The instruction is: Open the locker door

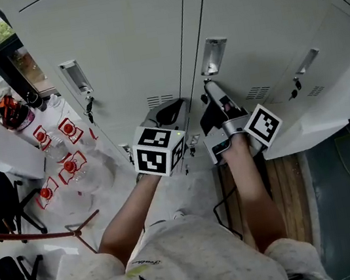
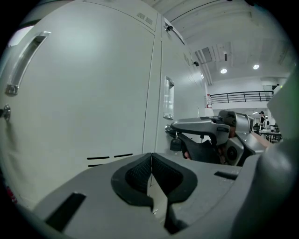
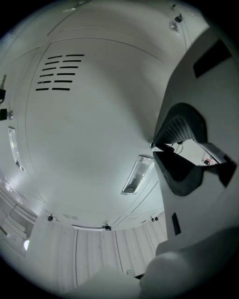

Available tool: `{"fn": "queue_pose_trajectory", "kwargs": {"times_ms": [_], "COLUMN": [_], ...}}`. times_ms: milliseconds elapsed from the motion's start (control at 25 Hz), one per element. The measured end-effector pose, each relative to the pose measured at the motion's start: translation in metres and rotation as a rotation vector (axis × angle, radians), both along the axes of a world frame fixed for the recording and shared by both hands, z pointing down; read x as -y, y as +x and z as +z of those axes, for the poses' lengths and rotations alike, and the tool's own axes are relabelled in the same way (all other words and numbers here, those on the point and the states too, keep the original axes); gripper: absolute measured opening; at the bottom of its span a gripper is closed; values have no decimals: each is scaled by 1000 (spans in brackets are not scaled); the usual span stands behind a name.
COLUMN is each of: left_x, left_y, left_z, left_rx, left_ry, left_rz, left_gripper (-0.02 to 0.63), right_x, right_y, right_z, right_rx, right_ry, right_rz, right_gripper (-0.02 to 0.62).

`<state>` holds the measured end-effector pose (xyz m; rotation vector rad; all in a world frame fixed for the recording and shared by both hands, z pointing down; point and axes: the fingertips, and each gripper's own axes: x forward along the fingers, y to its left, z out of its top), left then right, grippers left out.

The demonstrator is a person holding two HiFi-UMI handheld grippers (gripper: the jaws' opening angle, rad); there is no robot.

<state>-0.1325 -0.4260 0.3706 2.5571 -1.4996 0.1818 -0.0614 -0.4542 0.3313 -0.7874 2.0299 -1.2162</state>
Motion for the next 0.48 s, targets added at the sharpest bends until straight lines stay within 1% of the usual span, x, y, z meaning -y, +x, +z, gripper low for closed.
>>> {"fn": "queue_pose_trajectory", "kwargs": {"times_ms": [480], "left_x": [-4], "left_y": [6], "left_z": [-1], "left_rx": [-6], "left_ry": [-5], "left_rz": [0], "left_gripper": [6], "right_x": [-6], "right_y": [1], "right_z": [-1], "right_rx": [2], "right_ry": [2], "right_rz": [1], "right_gripper": [35]}}
